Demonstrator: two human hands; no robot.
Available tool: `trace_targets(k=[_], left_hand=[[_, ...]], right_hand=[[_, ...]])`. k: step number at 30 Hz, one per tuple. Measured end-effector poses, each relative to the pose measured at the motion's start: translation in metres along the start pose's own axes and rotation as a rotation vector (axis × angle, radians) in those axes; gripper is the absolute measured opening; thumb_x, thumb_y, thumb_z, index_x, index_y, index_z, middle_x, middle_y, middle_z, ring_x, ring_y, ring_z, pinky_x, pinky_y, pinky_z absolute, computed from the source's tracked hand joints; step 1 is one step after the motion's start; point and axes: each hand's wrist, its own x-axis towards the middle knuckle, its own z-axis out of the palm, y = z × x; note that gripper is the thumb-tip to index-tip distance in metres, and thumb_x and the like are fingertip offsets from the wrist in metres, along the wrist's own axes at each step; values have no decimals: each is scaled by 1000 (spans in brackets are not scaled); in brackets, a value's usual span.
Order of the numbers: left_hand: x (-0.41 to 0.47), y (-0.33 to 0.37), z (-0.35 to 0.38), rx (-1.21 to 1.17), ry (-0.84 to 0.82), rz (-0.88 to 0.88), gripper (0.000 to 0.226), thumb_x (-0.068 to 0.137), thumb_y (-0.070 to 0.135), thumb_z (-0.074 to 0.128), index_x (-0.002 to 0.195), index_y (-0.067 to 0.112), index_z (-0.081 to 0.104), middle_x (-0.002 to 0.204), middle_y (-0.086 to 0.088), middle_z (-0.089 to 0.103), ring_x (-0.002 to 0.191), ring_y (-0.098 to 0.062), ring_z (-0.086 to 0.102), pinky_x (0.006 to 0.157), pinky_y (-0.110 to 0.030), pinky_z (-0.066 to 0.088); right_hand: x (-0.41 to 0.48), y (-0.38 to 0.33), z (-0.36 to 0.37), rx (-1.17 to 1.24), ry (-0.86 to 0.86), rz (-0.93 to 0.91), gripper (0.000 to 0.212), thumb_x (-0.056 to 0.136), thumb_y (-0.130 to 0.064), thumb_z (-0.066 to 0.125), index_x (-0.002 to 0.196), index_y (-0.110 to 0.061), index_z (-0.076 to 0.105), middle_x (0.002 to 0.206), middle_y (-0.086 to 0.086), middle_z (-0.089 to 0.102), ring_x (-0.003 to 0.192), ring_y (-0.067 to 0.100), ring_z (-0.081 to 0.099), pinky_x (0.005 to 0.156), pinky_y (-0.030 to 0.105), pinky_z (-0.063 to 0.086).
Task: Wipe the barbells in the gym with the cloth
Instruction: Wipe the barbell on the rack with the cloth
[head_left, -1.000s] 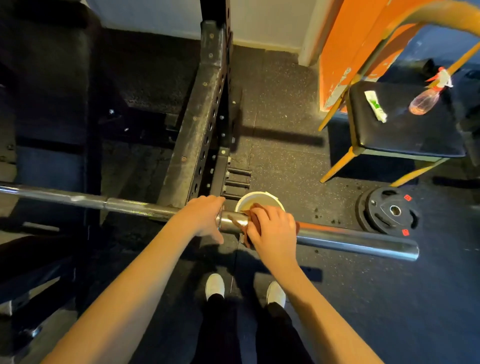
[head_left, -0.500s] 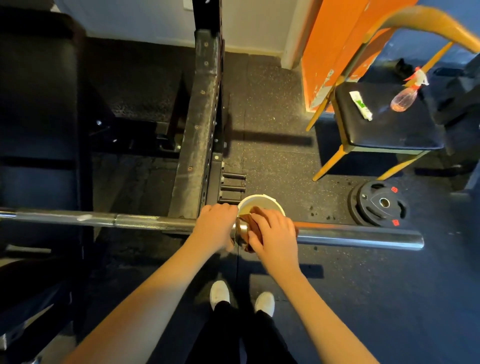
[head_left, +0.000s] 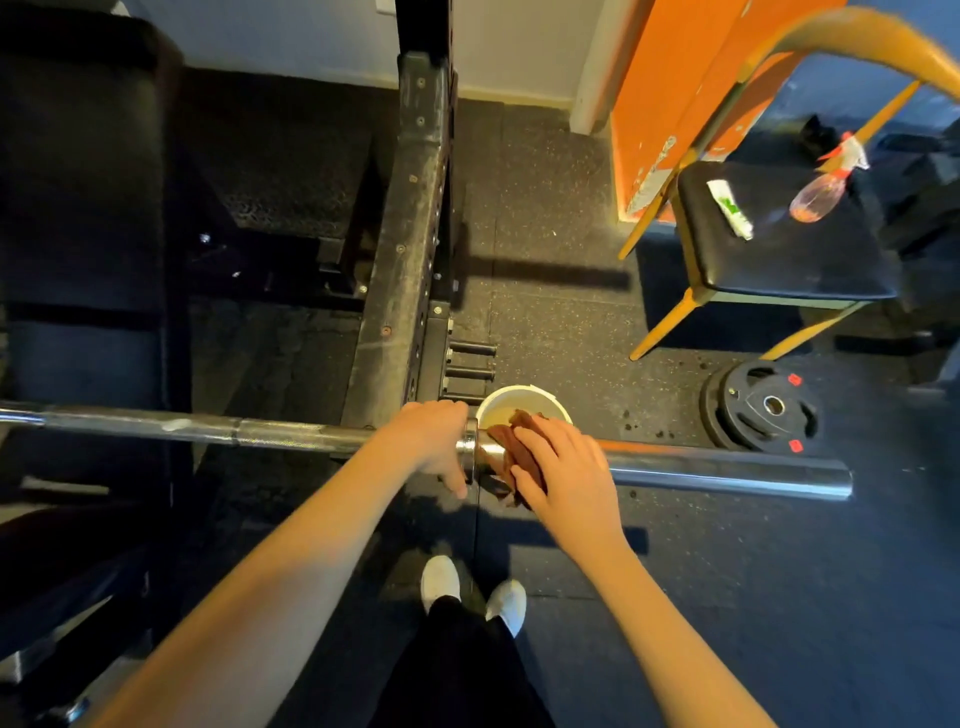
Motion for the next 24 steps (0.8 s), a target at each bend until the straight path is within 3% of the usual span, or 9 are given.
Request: trace_targets(k=[3, 6, 9, 12, 15, 18, 21, 24], left_hand=[[-6, 4, 5, -49, 54, -19, 74, 69, 31, 85, 129, 15, 44, 120, -2, 55, 111, -22, 55, 99, -37, 44], [-9, 6, 22, -53, 250, -10, 67, 70, 30, 83, 125, 17, 46, 117, 1, 53, 109, -19, 53, 98, -33, 43], [-6, 5, 51, -86, 502, -2, 56, 76, 37, 78, 120, 22, 49, 116, 4, 54, 106, -13, 54, 94, -28, 41], [-8, 8, 66, -77, 646, -25, 55, 80, 38, 75, 126, 25, 49, 122, 7, 54, 115, -13, 54, 101, -29, 39], [-14, 3, 53, -134, 503, 12, 71, 79, 32, 76, 139, 21, 39, 136, 4, 45, 130, -17, 42, 114, -38, 25], [-11, -1, 23, -23, 287, 6, 78, 72, 38, 81, 136, 19, 40, 133, 2, 46, 126, -18, 42, 113, -39, 26], [-2, 0, 9, 55, 113, -8, 85, 69, 40, 84, 138, 17, 40, 132, -2, 49, 125, -22, 45, 109, -41, 32], [0, -1, 16, -14, 140, -7, 76, 70, 35, 84, 132, 17, 44, 122, -1, 55, 115, -21, 52, 105, -38, 38]], right_hand=[[3, 13, -7, -5, 55, 158, 41, 90, -44, 45, 117, -21, 65, 116, -1, 64, 108, 21, 57, 90, 33, 39], [17, -16, 3, 14, 114, 363, 26, 89, -33, 60, 109, -18, 67, 106, 1, 66, 103, 22, 58, 90, 37, 41], [13, -41, 16, 15, 53, 176, 37, 87, -33, 64, 121, -19, 64, 125, 3, 63, 119, 25, 55, 102, 46, 43], [3, -16, 7, -20, -31, -33, 47, 87, -34, 66, 131, -20, 58, 138, 3, 56, 128, 25, 50, 108, 41, 34], [2, 6, -6, 25, -20, 87, 41, 90, -40, 55, 127, -21, 60, 130, 0, 59, 120, 21, 52, 104, 37, 37], [5, -11, -1, 64, 51, 270, 42, 89, -42, 45, 118, -19, 65, 120, 0, 62, 115, 23, 53, 104, 45, 41], [2, -11, -1, 72, 36, 173, 36, 90, -34, 63, 123, -19, 63, 126, 1, 61, 119, 23, 52, 106, 42, 36], [-1, 20, -17, 34, -60, 39, 38, 91, -35, 63, 125, -20, 61, 126, 0, 60, 116, 21, 53, 101, 36, 38]])
